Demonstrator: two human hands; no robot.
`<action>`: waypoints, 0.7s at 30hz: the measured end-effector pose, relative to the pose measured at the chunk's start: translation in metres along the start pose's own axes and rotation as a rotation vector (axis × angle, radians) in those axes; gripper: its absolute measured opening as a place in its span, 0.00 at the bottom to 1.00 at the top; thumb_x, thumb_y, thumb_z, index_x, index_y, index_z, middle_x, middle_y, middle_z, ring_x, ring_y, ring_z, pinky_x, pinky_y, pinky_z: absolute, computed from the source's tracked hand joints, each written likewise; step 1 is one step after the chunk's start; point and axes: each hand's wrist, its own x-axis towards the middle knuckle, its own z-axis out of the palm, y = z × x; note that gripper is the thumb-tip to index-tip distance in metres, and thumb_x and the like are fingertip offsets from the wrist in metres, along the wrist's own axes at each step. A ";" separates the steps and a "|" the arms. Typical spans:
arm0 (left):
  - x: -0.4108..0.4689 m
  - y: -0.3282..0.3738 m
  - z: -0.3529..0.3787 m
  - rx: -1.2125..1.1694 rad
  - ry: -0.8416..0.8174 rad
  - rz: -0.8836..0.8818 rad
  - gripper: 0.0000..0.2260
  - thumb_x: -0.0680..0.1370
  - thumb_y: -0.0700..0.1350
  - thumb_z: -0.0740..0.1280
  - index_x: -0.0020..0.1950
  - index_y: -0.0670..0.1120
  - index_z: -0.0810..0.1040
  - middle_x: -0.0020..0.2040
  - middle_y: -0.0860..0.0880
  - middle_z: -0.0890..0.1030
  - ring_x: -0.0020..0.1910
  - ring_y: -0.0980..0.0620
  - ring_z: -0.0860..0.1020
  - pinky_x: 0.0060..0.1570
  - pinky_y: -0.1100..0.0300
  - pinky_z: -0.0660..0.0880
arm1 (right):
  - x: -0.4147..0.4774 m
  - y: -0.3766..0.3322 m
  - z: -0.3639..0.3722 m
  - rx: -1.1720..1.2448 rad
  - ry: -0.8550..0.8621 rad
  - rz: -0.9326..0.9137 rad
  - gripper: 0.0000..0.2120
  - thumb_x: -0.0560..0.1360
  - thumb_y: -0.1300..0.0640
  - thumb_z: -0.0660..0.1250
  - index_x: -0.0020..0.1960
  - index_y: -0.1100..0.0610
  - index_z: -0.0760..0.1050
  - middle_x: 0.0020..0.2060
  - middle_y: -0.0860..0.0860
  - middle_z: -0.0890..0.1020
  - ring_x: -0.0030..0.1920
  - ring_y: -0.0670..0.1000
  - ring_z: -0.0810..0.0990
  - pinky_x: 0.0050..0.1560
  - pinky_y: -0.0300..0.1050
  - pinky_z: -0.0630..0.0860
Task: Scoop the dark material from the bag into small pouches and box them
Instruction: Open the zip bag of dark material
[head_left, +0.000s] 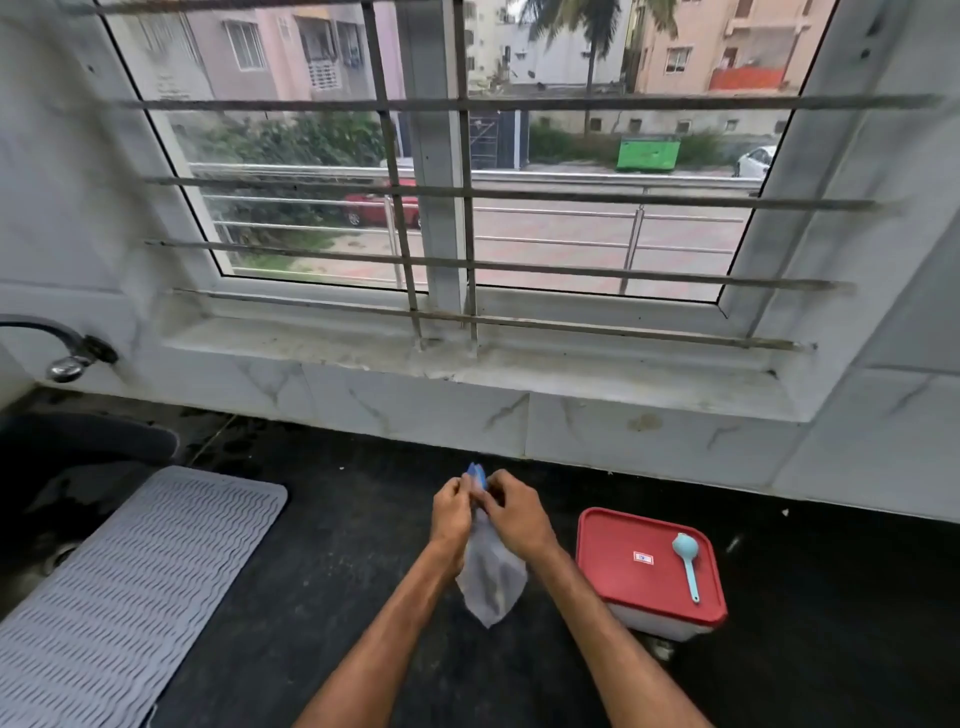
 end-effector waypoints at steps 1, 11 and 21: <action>-0.002 0.000 0.000 -0.014 -0.010 0.001 0.16 0.83 0.46 0.59 0.51 0.34 0.78 0.43 0.37 0.79 0.42 0.44 0.77 0.48 0.45 0.77 | 0.000 0.001 -0.002 -0.027 0.043 0.010 0.09 0.80 0.51 0.66 0.41 0.48 0.73 0.35 0.45 0.79 0.35 0.43 0.77 0.36 0.39 0.73; -0.037 -0.003 -0.014 0.374 0.083 0.435 0.06 0.83 0.50 0.61 0.49 0.52 0.76 0.42 0.55 0.81 0.40 0.55 0.80 0.39 0.59 0.78 | -0.004 -0.013 -0.021 0.730 -0.083 0.496 0.16 0.81 0.63 0.57 0.37 0.60 0.76 0.31 0.54 0.78 0.30 0.50 0.75 0.32 0.41 0.73; -0.044 0.013 -0.019 0.763 0.206 0.558 0.12 0.81 0.47 0.61 0.39 0.46 0.75 0.39 0.51 0.77 0.36 0.53 0.77 0.37 0.54 0.78 | -0.020 -0.004 -0.015 0.022 -0.001 0.032 0.14 0.80 0.43 0.62 0.52 0.53 0.75 0.47 0.48 0.77 0.46 0.45 0.76 0.51 0.48 0.77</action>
